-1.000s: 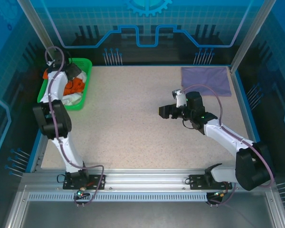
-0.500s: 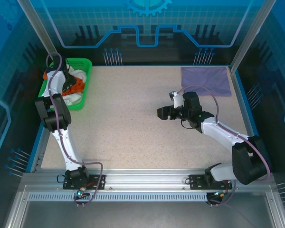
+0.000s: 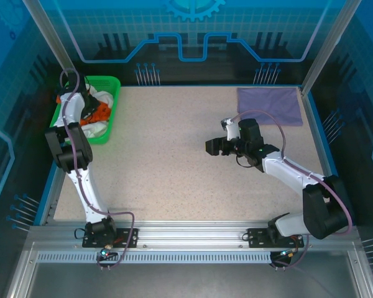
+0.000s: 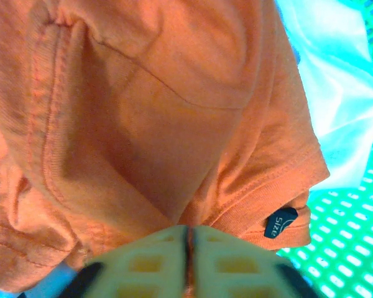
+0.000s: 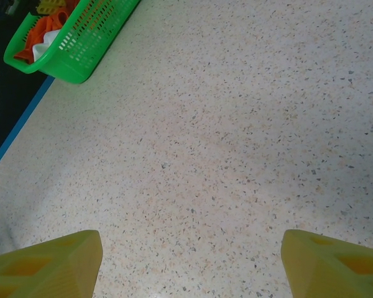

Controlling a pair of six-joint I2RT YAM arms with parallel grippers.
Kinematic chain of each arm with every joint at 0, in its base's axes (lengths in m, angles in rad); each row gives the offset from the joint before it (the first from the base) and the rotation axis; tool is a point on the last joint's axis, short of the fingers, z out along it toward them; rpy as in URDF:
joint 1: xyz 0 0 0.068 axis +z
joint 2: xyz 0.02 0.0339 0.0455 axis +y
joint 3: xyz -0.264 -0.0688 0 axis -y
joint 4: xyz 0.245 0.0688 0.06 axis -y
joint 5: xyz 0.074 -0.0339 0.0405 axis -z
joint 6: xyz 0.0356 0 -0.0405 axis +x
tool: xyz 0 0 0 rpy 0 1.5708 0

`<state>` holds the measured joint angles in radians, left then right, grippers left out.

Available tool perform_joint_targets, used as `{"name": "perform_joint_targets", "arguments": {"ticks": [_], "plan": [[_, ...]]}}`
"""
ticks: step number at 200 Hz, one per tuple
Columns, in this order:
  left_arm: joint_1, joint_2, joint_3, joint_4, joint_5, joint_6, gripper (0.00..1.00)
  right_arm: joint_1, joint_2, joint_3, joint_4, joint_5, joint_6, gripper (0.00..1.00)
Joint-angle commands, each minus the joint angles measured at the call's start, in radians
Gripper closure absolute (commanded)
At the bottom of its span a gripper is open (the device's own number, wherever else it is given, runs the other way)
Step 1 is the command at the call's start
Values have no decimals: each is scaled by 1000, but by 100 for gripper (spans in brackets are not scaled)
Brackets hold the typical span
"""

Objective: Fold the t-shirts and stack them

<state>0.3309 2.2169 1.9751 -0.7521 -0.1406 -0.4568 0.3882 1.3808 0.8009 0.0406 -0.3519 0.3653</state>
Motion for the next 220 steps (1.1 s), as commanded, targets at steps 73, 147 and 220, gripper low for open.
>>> {"name": "perform_joint_targets", "arguments": {"ticks": [73,147,220], "plan": [[2,-39,-50,-27,24,7,48,21,4,31,-33,10,-6,23],[2,-32,-85,-23,51,-1,77,24,9,37,-40,18,-6,23],[-41,-270,-127,183,-66,-22,100,28,17,48,-52,30,-8,24]]}}
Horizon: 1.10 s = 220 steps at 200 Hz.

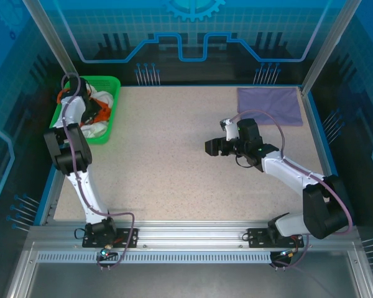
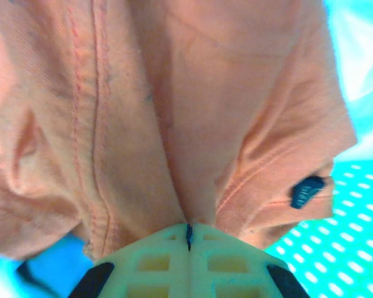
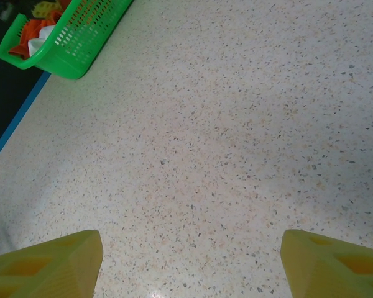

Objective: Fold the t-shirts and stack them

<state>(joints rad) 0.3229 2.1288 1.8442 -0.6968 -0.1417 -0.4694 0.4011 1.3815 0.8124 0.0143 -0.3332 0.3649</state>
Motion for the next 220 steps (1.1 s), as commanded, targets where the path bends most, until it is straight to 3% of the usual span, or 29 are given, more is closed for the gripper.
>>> {"name": "perform_joint_targets", "arguments": {"ticks": [1,48,102,129,149,202,213,220], "plan": [[-35,-187,4,132,-67,-10,100,15,16,37,-27,11,-7,24],[-139,-409,84,249,-139,-5,100,16,28,50,-42,17,-4,24],[-374,-594,284,314,-153,89,100,15,33,59,-57,38,3,24],[-577,-592,485,288,-129,170,100,14,51,61,-76,41,5,24],[-683,-594,482,284,-128,147,100,13,49,105,-99,53,9,23],[-730,-405,440,100,-45,-70,100,-16,-56,137,-260,92,126,20],[-730,-350,434,71,-21,-68,64,-51,-75,150,-331,103,172,20],[-727,-317,447,20,-33,-72,49,-80,-88,151,-373,92,197,20]]}}
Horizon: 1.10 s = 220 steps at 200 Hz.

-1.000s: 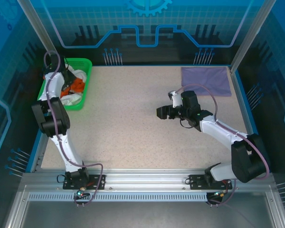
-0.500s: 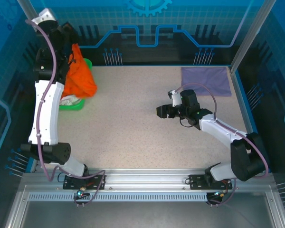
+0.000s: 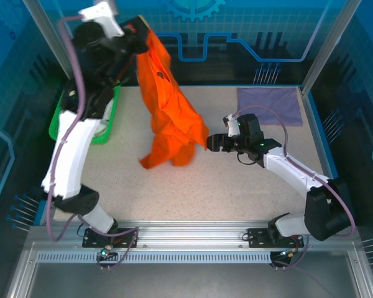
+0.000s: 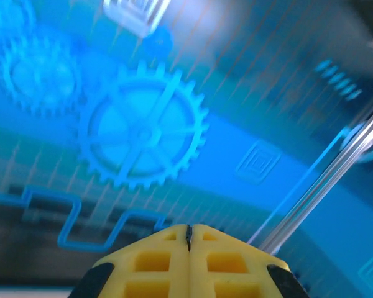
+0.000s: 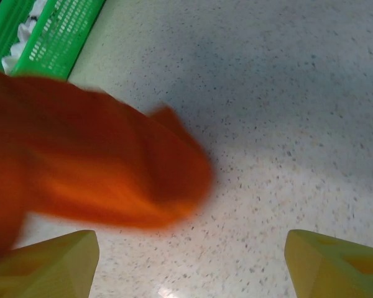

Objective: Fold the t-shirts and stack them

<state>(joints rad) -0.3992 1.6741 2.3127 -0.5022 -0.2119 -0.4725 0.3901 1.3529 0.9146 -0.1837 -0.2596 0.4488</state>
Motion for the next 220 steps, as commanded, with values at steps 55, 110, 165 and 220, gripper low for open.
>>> {"name": "perform_joint_targets", "arguments": {"ticks": [55,110,165,220], "plan": [[134,-146,-780,51,95,-345,5,-211,-156,-25,-349,-87,146,19],[1,-137,-1128,106,449,-413,12,-201,-73,-79,-372,-126,129,24],[-147,17,-1203,280,527,-561,19,-189,37,-96,-377,-122,138,35],[-217,80,-1281,448,539,-680,40,-166,84,-146,-371,-123,162,42]]}}
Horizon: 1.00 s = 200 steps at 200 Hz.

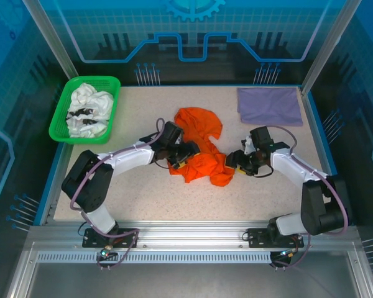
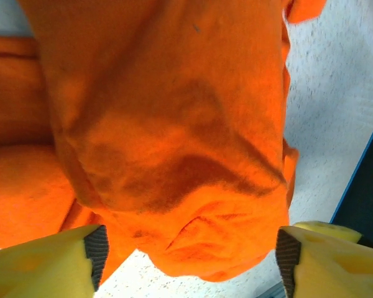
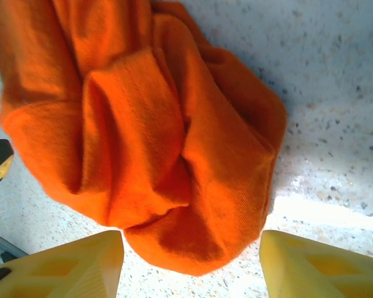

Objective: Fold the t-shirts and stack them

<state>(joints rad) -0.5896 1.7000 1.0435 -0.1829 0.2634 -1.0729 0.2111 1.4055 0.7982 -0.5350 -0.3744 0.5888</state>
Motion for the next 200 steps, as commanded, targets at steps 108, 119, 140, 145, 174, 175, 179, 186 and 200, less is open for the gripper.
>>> {"name": "perform_joint_targets", "arguments": {"ticks": [108,119,140,145,174,175,179,186,200], "plan": [[-1,-5,83,-2,-30,122,100,42,48,26,-12,42,18,97],[16,-33,101,-21,-31,145,100,29,13,49,-29,53,14,100],[49,-85,138,-42,-13,176,100,-11,-53,119,-72,63,10,100],[51,-89,154,-56,-4,187,100,-19,-64,135,-85,70,9,100],[12,-89,180,-114,34,154,43,-20,-101,167,-126,72,0,100],[8,-90,174,-110,34,147,42,-19,-101,164,-126,72,0,100],[-5,-94,153,-87,33,121,39,-18,-105,156,-125,71,1,100],[-36,-97,116,-45,32,69,37,-17,-110,139,-122,72,3,100],[-100,-88,52,30,13,-48,37,-17,-116,93,-106,77,4,100]]}}
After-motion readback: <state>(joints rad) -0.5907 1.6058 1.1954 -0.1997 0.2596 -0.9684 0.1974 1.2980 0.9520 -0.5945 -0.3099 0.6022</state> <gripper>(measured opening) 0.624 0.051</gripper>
